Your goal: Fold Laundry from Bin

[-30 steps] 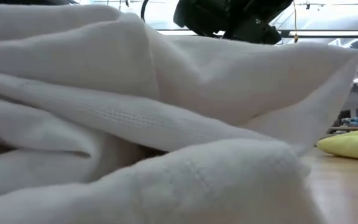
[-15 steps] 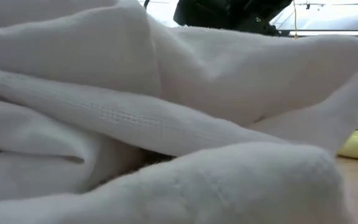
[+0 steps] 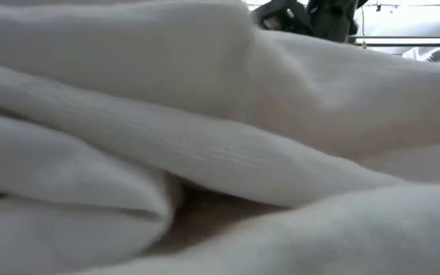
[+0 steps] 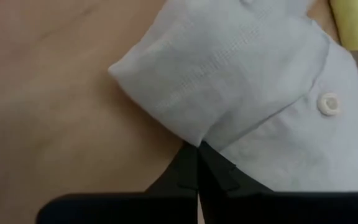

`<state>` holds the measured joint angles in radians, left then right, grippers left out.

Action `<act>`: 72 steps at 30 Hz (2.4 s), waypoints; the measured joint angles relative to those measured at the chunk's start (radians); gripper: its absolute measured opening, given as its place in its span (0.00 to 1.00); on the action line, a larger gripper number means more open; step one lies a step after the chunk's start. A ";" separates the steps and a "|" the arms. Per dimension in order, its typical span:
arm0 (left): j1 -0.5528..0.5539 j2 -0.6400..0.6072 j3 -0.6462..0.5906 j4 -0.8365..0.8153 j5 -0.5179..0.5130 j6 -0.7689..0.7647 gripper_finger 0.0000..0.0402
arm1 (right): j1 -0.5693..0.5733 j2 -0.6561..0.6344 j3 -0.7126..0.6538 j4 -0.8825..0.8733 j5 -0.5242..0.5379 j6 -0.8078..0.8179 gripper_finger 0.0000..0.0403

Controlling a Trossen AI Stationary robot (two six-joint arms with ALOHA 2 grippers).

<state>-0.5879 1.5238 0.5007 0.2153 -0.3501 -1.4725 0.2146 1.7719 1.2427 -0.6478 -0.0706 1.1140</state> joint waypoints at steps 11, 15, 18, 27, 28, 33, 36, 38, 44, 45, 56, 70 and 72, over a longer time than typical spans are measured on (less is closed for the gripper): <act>-0.051 0.000 0.000 0.006 -0.092 -0.110 0.33 | 0.026 0.014 -0.006 0.098 -0.030 0.089 0.66; -0.036 0.000 0.000 0.000 -0.094 -0.107 0.52 | 0.042 0.025 -0.039 0.180 0.005 0.159 0.66; -0.016 0.012 0.002 0.002 -0.094 -0.074 0.61 | 0.057 0.025 -0.090 0.260 0.033 0.226 0.66; 0.002 0.022 0.002 0.009 -0.089 -0.009 0.64 | 0.117 0.026 -0.180 0.390 0.084 0.339 0.67; 0.005 0.022 0.002 0.008 -0.084 0.008 0.63 | 0.121 0.026 -0.187 0.396 0.092 0.346 0.67; 0.046 0.021 0.002 0.011 -0.012 0.085 0.58 | 0.128 0.026 -0.232 0.475 0.104 0.369 0.67; 0.064 0.022 0.002 0.022 0.006 0.105 0.53 | 0.129 0.026 -0.263 0.560 0.100 0.395 0.67; 0.073 0.023 0.002 0.027 -0.002 0.099 0.51 | 0.130 0.026 -0.280 0.598 0.100 0.415 0.67; 0.075 0.023 0.001 0.026 -0.027 0.074 0.56 | 0.130 0.026 -0.307 0.608 0.101 0.423 0.67; 0.075 0.023 0.001 0.027 -0.027 0.073 0.58 | 0.126 0.026 -0.312 0.611 0.102 0.417 0.67; 0.077 0.022 0.001 0.026 0.016 0.084 0.67 | 0.088 0.026 -0.356 0.669 -0.035 0.282 0.66; 0.072 -0.189 -0.002 -0.119 0.014 0.090 0.48 | 0.119 -0.049 -0.063 -0.185 -0.051 0.014 0.56; 0.072 -0.211 -0.002 -0.043 -0.001 0.141 0.48 | 0.138 -0.064 -0.020 -0.332 -0.060 -0.021 0.55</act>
<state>-0.5161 1.3128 0.4992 0.1726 -0.3513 -1.3319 0.3527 1.7076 1.2226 -0.9801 -0.1308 1.0930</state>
